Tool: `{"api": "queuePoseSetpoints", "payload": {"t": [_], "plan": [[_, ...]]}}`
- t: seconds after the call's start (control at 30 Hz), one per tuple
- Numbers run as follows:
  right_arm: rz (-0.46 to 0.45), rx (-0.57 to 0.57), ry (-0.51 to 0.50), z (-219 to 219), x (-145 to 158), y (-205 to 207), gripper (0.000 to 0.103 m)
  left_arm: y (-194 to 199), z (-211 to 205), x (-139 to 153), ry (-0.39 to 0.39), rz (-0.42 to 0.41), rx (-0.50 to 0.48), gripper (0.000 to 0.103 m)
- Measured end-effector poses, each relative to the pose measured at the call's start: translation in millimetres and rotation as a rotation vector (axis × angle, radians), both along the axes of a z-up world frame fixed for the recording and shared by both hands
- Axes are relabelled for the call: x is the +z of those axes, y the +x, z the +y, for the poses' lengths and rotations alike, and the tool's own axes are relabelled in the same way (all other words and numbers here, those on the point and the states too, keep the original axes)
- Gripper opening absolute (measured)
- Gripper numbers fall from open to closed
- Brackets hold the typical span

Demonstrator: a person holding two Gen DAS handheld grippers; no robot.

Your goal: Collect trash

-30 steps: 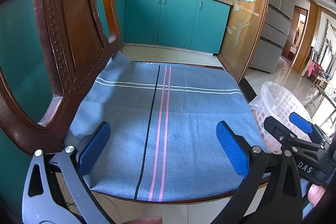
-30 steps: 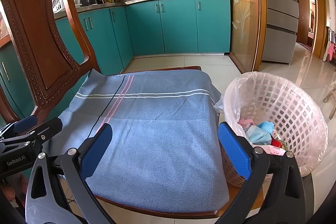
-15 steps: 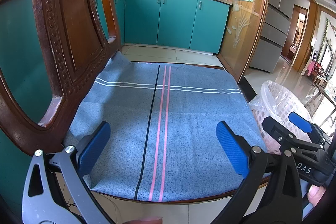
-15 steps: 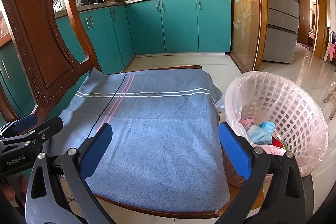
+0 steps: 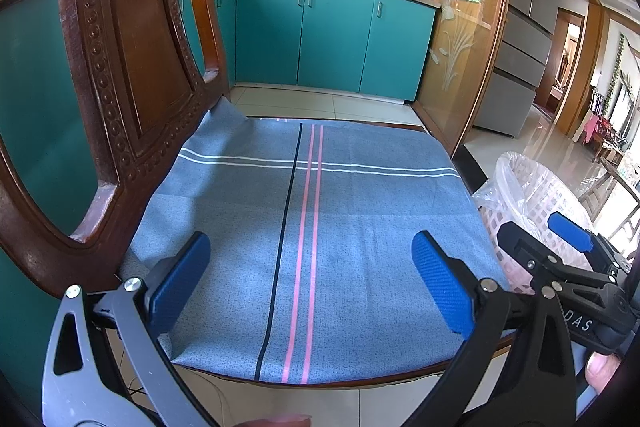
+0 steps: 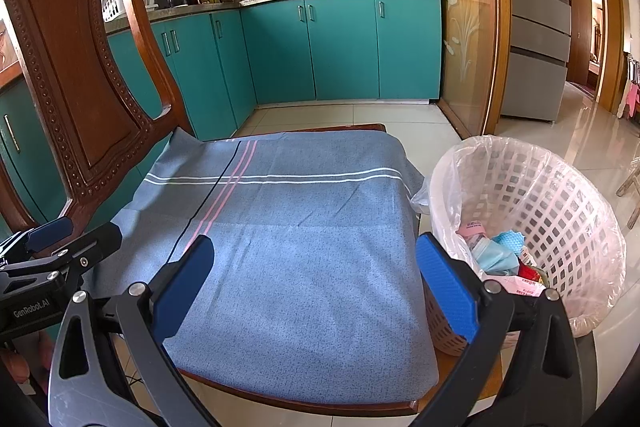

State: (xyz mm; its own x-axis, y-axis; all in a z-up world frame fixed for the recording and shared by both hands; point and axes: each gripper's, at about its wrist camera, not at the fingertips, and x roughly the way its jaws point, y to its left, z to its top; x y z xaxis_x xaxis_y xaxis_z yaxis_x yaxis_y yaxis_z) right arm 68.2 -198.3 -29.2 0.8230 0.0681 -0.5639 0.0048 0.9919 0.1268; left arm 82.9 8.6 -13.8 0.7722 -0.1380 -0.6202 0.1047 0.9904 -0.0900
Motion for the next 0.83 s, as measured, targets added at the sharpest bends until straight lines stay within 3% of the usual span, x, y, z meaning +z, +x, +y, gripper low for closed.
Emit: {"api": "queuePoseSetpoints", "payload": {"t": [0.83], "plan": [[0.01, 0.008, -0.002, 2.5, -3.2, -0.2, 0.099, 0.5, 1.9, -0.9, -0.004, -0.003, 0.011, 0.1]]}}
